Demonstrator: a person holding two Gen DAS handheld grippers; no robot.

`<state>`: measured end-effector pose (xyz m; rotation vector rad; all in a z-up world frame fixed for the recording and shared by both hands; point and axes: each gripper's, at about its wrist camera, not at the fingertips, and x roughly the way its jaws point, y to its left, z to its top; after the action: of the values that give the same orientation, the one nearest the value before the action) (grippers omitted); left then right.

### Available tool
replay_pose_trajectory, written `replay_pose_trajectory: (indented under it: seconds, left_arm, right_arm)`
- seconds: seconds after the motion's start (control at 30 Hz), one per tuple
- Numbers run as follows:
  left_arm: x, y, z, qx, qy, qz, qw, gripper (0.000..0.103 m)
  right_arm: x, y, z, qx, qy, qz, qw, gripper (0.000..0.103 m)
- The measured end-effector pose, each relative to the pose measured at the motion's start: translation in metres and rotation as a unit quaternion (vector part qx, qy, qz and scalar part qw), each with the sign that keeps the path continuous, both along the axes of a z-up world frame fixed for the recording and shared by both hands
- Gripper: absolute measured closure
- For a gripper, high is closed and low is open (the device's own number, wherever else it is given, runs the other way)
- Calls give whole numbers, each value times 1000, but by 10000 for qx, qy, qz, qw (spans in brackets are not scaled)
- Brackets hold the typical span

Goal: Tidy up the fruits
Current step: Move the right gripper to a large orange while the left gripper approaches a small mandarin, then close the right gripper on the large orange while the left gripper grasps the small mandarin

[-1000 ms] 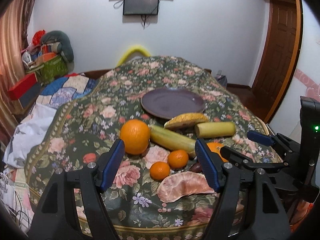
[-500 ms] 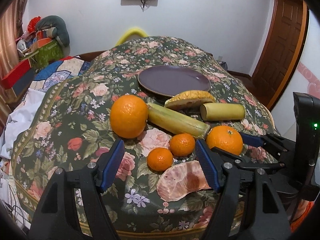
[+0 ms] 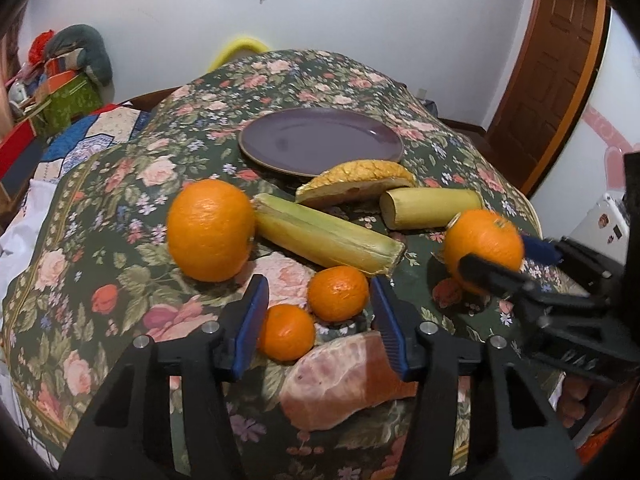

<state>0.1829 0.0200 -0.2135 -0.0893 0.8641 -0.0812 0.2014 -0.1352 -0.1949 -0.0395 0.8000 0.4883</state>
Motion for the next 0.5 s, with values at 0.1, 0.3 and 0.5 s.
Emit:
replay_pose_trajectory:
  seconds: [0.1, 0.3, 0.5]
  left_arm:
    - [7, -5, -4, 48, 78, -89, 9999, 55]
    - [15, -12, -12, 168, 140, -212, 9995, 64]
    - [16, -12, -14, 159, 75, -261, 9995, 68]
  right_arm:
    - [1, -8, 3, 67, -29, -93, 9999, 42]
    - [4, -18, 6, 185, -38, -162, 9997, 42]
    - [6, -19, 6, 226, -6, -150, 9996, 42]
